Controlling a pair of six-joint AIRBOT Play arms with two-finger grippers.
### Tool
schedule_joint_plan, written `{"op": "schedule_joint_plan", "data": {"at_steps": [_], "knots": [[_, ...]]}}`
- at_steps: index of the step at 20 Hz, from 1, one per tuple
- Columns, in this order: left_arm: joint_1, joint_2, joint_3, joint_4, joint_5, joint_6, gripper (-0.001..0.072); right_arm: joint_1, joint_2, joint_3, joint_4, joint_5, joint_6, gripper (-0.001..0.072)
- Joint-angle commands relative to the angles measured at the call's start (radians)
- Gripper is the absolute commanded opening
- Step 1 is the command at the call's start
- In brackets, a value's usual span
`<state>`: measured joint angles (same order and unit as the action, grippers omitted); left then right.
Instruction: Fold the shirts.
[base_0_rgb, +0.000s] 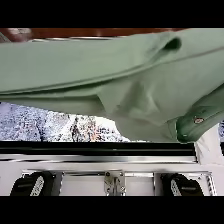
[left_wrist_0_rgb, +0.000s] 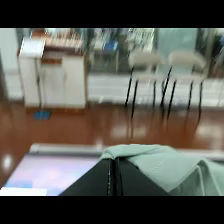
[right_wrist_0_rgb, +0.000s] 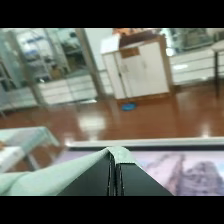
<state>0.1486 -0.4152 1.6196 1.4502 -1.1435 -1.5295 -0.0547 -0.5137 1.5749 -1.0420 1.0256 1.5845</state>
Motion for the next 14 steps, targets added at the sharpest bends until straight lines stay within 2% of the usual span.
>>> {"op": "schedule_joint_plan", "data": {"at_steps": [1,4,6,12,14], "knots": [[0.001,0.004,0.001,0.029,-0.214,-0.058,0.0043,0.000,0.008,0.001,-0.060,0.126,-0.031,0.0050],[0.001,0.008,0.002,-0.101,-0.217,-0.058,0.0044,0.000,0.009,0.001,0.060,0.220,-0.084,0.0050],[0.001,0.008,0.002,-0.119,-0.239,-0.057,0.0043,0.000,0.009,0.001,0.103,0.297,-0.097,0.0050],[0.001,0.006,-0.033,0.040,-0.359,-0.053,0.0043,0.000,0.004,0.000,0.035,0.486,-0.087,0.0050],[0.001,0.005,-0.090,0.045,-0.351,-0.055,0.0044,0.000,-0.014,-0.012,-0.035,0.481,-0.022,0.0050]]}}
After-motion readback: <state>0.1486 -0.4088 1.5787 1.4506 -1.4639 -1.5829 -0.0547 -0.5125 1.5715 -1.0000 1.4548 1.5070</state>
